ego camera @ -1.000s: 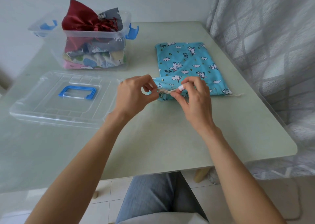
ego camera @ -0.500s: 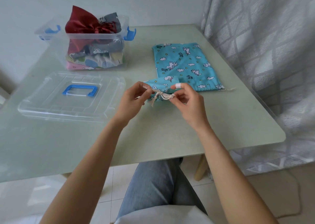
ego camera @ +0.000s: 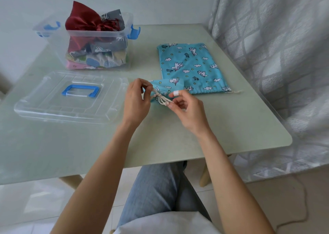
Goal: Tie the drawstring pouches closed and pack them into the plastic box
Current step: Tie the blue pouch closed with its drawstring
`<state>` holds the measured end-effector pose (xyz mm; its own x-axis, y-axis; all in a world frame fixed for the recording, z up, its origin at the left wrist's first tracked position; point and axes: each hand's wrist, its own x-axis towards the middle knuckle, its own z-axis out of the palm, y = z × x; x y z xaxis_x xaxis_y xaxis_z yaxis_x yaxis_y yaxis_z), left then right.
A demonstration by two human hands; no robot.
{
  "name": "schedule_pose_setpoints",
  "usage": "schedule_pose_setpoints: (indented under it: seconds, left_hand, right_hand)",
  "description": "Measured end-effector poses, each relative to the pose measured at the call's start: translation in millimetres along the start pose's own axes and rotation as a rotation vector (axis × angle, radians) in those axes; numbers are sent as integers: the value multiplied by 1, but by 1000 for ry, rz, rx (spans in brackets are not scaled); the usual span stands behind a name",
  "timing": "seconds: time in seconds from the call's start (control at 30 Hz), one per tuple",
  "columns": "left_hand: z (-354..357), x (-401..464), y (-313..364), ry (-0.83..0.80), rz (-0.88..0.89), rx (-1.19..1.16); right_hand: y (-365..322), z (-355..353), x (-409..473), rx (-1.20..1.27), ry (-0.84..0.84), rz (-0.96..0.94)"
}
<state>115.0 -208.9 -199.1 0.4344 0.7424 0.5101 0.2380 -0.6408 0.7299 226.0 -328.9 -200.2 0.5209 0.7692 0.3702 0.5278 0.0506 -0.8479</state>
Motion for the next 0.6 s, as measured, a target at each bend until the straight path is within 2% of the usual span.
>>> schedule_pose_setpoints:
  seconds: [0.1,0.17,0.37,0.47,0.6]
  left_hand:
    - [-3,3,-5,-24,120,133]
    - [-5,2,-7,-61,121,155]
    - [-8,-6,-10,-126,-109,47]
    - [-9,-10,-5,-131,-128,-2]
    - [-16,-19,10,-420,24,4]
  right_hand:
    - [0,-3,-2,-15,15,-27]
    - [2,-7,-4,-9,10,2]
    - [3,-10,-11,-39,-54,16]
    - [7,-16,-11,-47,-18,42]
    - [10,-31,-12,15,-79,135]
